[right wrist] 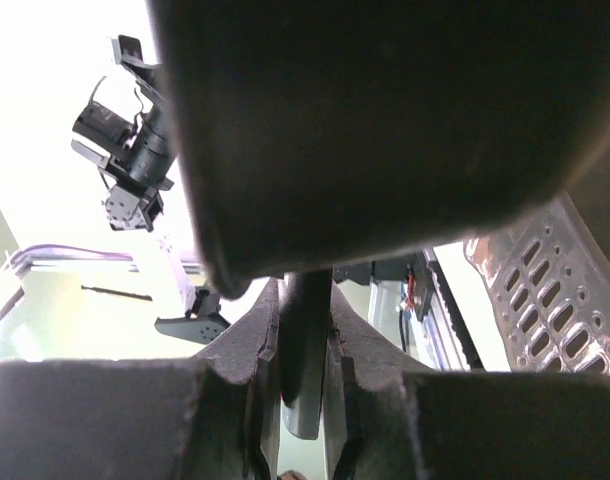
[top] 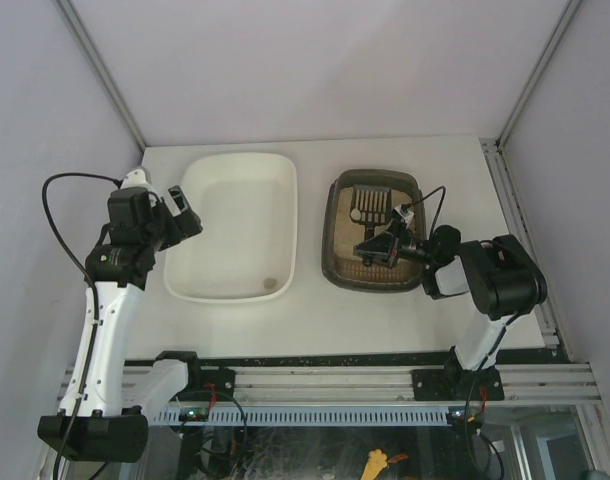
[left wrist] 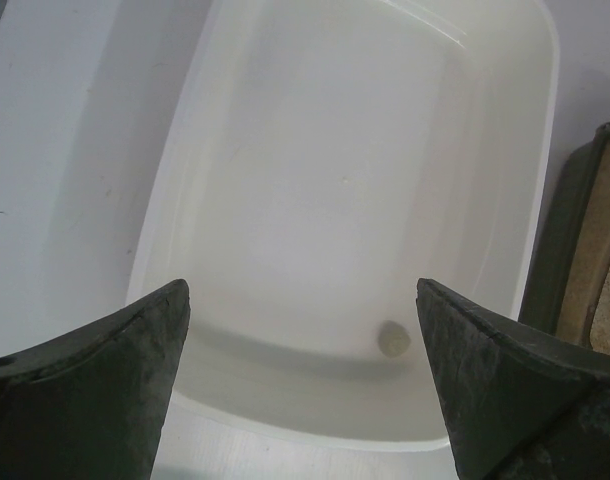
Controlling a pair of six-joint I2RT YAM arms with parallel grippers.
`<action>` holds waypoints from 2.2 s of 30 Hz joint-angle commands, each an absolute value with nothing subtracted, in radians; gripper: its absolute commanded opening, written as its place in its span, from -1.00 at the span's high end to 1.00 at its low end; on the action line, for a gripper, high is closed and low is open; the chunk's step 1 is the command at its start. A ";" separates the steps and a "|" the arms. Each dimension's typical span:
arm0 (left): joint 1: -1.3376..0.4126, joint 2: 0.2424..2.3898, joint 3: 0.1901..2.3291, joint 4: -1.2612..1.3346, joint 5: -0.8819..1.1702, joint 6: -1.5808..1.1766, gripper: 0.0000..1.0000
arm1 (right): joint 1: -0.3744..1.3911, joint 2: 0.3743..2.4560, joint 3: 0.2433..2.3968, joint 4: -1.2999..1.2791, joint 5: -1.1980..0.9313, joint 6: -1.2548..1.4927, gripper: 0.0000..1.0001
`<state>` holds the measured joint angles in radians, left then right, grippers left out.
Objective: Clean the litter box
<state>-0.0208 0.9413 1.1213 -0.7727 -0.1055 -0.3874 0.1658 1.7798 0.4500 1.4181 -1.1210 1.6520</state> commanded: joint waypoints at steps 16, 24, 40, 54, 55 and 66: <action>-0.012 0.936 1.147 -0.732 -0.002 -0.327 -0.96 | 0.114 1.579 0.419 1.190 -1.093 1.416 1.00; -0.010 0.933 1.144 -0.725 0.000 -0.316 -0.98 | 0.164 1.602 0.434 1.229 -1.116 1.441 1.00; 0.018 0.920 1.141 -0.712 0.056 -0.210 -1.00 | 0.116 1.695 0.424 1.497 -1.087 1.633 1.00; 0.025 0.925 1.140 -0.707 0.066 -0.204 -0.97 | 0.210 1.629 0.469 1.219 -1.107 1.445 1.00; 0.025 0.925 1.139 -0.706 0.065 -0.205 -0.97 | 0.217 1.628 0.469 1.211 -1.104 1.437 1.00; 0.315 1.038 1.279 -0.834 0.474 -0.136 -0.82 | 0.356 1.419 0.769 0.162 -0.902 0.776 1.00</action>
<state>0.1200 0.9630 1.1481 -0.7753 0.1181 -0.1802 0.2852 1.5402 0.5331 0.7700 -1.0554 1.2167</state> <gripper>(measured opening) 0.951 0.132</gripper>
